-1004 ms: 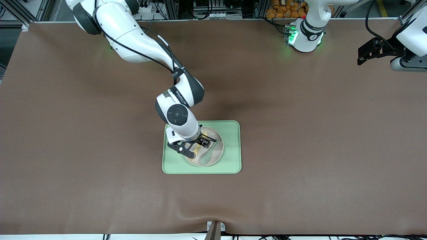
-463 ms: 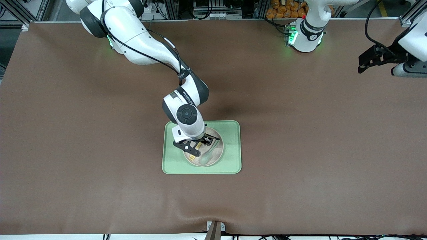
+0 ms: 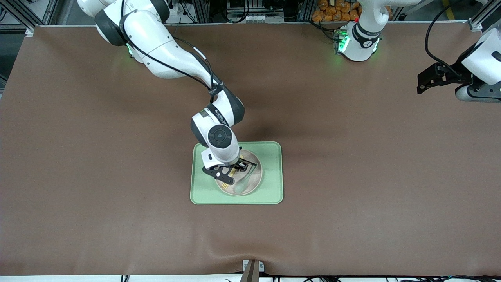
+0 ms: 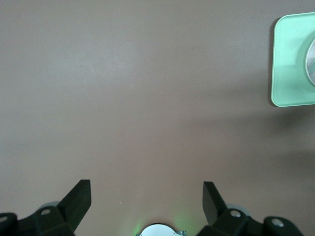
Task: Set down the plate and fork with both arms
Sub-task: 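Close the right gripper on the yellow fork handle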
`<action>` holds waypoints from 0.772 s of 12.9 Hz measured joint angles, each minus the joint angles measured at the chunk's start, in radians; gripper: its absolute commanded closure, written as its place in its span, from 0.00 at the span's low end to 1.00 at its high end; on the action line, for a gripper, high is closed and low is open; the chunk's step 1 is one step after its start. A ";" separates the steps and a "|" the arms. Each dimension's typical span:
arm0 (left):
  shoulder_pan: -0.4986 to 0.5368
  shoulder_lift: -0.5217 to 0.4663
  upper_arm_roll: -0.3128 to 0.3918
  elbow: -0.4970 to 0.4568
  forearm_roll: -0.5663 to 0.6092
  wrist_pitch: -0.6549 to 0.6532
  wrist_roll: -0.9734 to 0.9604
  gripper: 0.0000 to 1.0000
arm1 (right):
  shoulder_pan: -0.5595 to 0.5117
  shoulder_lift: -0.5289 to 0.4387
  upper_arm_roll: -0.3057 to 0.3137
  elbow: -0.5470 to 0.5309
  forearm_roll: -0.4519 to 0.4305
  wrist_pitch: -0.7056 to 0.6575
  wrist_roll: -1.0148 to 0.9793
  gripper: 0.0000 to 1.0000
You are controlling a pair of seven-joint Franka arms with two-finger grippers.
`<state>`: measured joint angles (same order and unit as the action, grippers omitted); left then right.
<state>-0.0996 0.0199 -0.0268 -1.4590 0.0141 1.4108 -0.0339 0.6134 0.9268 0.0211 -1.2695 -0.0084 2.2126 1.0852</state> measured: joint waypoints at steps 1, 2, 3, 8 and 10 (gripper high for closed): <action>0.000 0.000 0.000 -0.001 0.000 0.000 0.000 0.00 | 0.000 0.001 0.000 0.000 0.000 0.001 0.000 0.57; 0.000 0.000 0.000 -0.003 0.000 0.000 0.000 0.00 | 0.000 0.001 -0.001 0.001 0.000 0.001 0.001 0.58; 0.000 0.001 0.000 -0.004 0.000 0.000 0.000 0.00 | 0.000 0.001 -0.001 0.003 0.000 0.001 0.001 0.59; -0.005 0.002 -0.001 -0.007 0.000 0.000 0.000 0.00 | 0.000 0.001 -0.002 0.007 0.000 0.001 0.002 0.62; -0.005 0.004 -0.001 -0.007 0.000 0.000 0.000 0.00 | 0.000 0.001 -0.003 0.007 0.000 0.002 0.002 0.65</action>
<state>-0.1050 0.0242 -0.0279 -1.4665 0.0141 1.4108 -0.0339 0.6134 0.9280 0.0184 -1.2625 -0.0085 2.2143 1.0875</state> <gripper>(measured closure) 0.000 0.621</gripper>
